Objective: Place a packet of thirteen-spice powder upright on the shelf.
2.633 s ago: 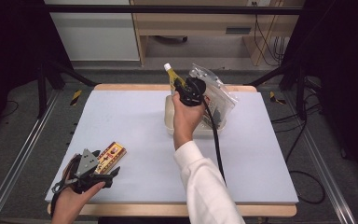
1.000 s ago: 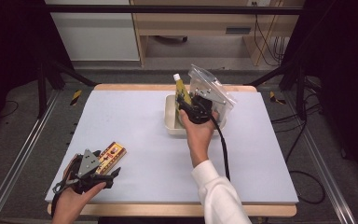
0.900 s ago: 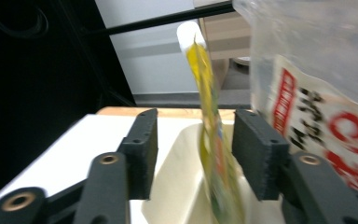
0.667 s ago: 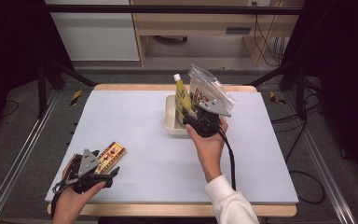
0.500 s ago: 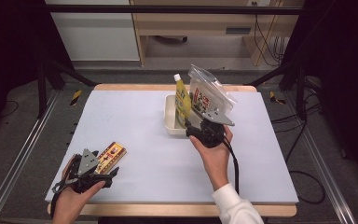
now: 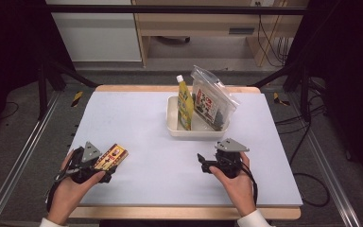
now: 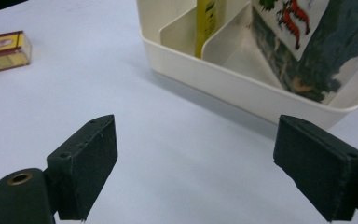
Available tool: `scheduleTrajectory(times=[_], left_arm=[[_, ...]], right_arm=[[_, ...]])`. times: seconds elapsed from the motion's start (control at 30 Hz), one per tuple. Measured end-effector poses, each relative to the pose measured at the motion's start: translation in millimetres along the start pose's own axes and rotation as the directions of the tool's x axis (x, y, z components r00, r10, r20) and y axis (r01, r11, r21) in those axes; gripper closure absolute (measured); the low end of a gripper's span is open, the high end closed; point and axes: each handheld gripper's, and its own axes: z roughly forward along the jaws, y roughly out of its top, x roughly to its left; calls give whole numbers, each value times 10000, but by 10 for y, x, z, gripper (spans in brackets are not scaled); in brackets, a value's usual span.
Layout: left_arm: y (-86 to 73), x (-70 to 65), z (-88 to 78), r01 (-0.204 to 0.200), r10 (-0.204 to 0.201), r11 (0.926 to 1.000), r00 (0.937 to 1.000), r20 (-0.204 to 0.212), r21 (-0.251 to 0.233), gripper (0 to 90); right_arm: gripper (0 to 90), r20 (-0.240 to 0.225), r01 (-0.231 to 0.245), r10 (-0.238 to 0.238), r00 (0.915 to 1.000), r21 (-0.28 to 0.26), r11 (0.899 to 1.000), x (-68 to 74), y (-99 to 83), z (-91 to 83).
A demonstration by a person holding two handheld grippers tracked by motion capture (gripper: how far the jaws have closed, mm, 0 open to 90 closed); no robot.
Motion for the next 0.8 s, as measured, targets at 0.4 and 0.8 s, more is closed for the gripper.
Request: scheduleTrajectory(times=[0.4,0.8], left_arm=[[182,147,84,294,-368,9568,9991,202,2891,81],[136,165,294,93,-363,9155,9976,596,4021,151]], right_arm=[[158,406,533,-558,9976,592,9968,-39,-85,-8],[158,357,457,-493,9981,967,9943,-38,-116,43]])
